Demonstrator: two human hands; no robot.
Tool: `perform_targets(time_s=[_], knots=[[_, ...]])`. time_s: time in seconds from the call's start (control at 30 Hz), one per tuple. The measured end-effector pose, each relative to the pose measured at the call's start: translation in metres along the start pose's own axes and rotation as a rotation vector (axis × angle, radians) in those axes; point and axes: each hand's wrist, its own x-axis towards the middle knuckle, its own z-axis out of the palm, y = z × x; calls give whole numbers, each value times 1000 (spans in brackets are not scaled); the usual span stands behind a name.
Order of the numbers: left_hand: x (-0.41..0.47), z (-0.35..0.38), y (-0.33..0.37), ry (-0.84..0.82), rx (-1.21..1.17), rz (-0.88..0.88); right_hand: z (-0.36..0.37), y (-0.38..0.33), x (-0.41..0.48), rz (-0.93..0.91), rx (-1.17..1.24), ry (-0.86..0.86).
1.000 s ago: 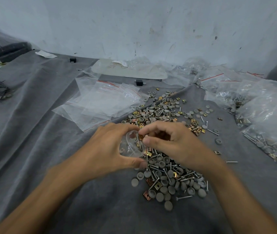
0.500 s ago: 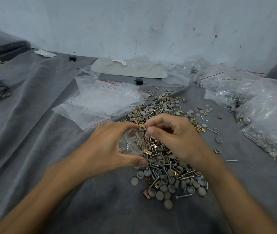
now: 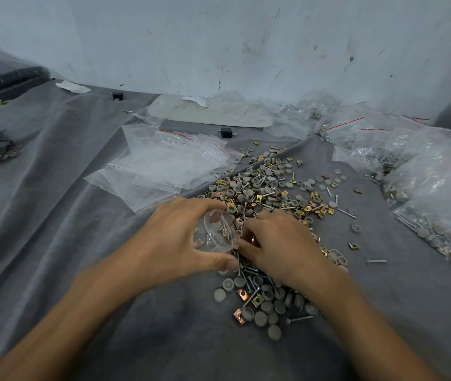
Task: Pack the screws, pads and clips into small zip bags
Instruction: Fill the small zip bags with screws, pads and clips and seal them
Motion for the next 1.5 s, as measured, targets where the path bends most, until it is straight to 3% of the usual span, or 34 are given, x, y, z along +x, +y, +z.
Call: perform_targets(time_s=[0.33, 0.53, 0.67, 0.83, 1.0, 1.1, 1.5], knots=[[-1, -3, 4, -10, 14, -16, -4, -7, -1, -33, 47, -74], [-1, -4, 4, -23, 11, -26, -4, 3, 0, -22, 227, -117], [-1, -4, 4, -27, 7, -32, -6, 16, -1, 66, 476, -12], [-1, -4, 3, -31, 5, -36, -17, 25, -4, 11, 825, 137], [-2, -4, 3, -33, 16, -31, -23, 22, -7, 28, 1445, 71], [-2, -5, 3, -27, 16, -25, -25, 20, -8, -2, 1625, 20], [-1, -5, 5, -31, 18, -29, -32, 11, -12, -63, 1600, 31]])
